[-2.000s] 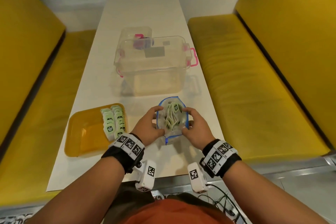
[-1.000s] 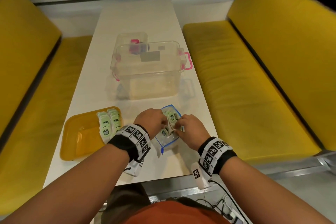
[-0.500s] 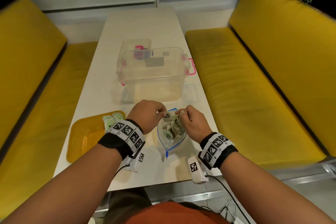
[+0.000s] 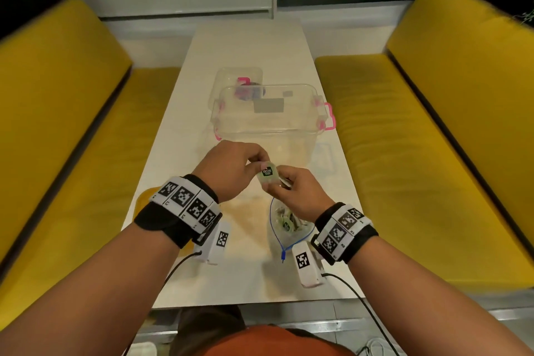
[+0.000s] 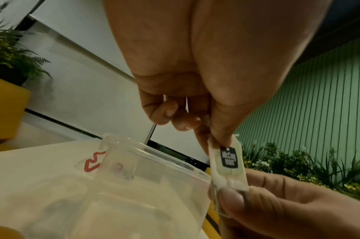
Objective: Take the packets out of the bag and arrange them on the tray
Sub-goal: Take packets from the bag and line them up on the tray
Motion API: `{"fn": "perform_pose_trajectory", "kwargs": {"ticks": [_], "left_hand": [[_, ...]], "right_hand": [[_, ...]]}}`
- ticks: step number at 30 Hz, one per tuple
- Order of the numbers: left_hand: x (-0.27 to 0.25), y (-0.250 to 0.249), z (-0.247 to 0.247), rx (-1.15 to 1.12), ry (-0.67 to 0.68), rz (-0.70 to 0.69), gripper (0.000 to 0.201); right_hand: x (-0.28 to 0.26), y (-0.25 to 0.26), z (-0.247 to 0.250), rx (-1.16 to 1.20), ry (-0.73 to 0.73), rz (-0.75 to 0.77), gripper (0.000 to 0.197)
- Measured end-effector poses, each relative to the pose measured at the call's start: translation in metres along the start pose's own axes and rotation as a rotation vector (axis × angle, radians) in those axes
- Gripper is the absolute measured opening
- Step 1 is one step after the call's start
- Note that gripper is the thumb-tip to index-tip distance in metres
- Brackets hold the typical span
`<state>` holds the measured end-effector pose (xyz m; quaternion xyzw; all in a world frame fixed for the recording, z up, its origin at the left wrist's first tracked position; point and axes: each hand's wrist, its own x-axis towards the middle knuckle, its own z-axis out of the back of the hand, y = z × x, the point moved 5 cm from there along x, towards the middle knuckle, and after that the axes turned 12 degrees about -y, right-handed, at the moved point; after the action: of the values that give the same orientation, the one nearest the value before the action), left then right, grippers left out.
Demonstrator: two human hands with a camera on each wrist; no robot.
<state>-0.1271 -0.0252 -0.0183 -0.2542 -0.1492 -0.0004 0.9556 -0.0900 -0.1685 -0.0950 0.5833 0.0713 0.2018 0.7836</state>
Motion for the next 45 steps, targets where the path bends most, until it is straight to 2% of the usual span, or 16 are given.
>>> {"fn": "perform_pose_trajectory", "kwargs": {"ticks": [4,7,12,17,22,27,29,34,36,40,42,45], "left_hand": [[-0.004,0.011,0.013,0.074,-0.021,0.004,0.009],[-0.008,0.023,0.018,0.145,0.013,0.025,0.012],[-0.015,0.04,0.028,0.228,0.035,0.052,0.014],[-0.027,0.058,0.041,0.238,0.049,0.066,0.013],[-0.038,0.077,0.055,0.227,0.021,0.069,0.011],[-0.047,0.09,0.064,0.199,0.033,0.071,0.01],[-0.049,0.095,0.065,0.201,0.033,0.087,0.01],[-0.053,0.111,0.066,0.269,0.05,0.148,0.009],[-0.056,0.12,0.06,0.329,0.135,0.171,0.01],[-0.073,0.138,0.028,0.389,0.471,0.214,0.007],[-0.079,0.146,0.009,0.408,0.613,0.225,0.007],[-0.076,0.155,-0.013,0.416,0.708,0.233,0.012]], "right_hand": [[0.007,0.001,-0.014,-0.007,-0.001,-0.016,0.014],[0.009,0.008,-0.025,-0.027,0.024,0.02,0.034],[0.015,0.009,-0.049,-0.033,0.095,0.033,0.021],[0.02,0.011,-0.072,0.011,0.157,0.028,0.027],[0.026,0.018,-0.091,0.044,0.204,0.023,0.008],[0.03,0.019,-0.108,0.015,0.281,0.027,0.006],[0.031,0.018,-0.113,-0.013,0.297,0.026,0.013],[0.036,0.014,-0.12,-0.032,0.283,-0.011,0.018],[0.038,0.007,-0.117,0.004,0.237,-0.068,0.02],[0.039,-0.003,-0.111,0.023,0.202,-0.165,0.01],[0.039,-0.006,-0.111,0.026,0.219,-0.198,0.011],[0.038,-0.008,-0.112,0.053,0.256,-0.204,0.004]]}}
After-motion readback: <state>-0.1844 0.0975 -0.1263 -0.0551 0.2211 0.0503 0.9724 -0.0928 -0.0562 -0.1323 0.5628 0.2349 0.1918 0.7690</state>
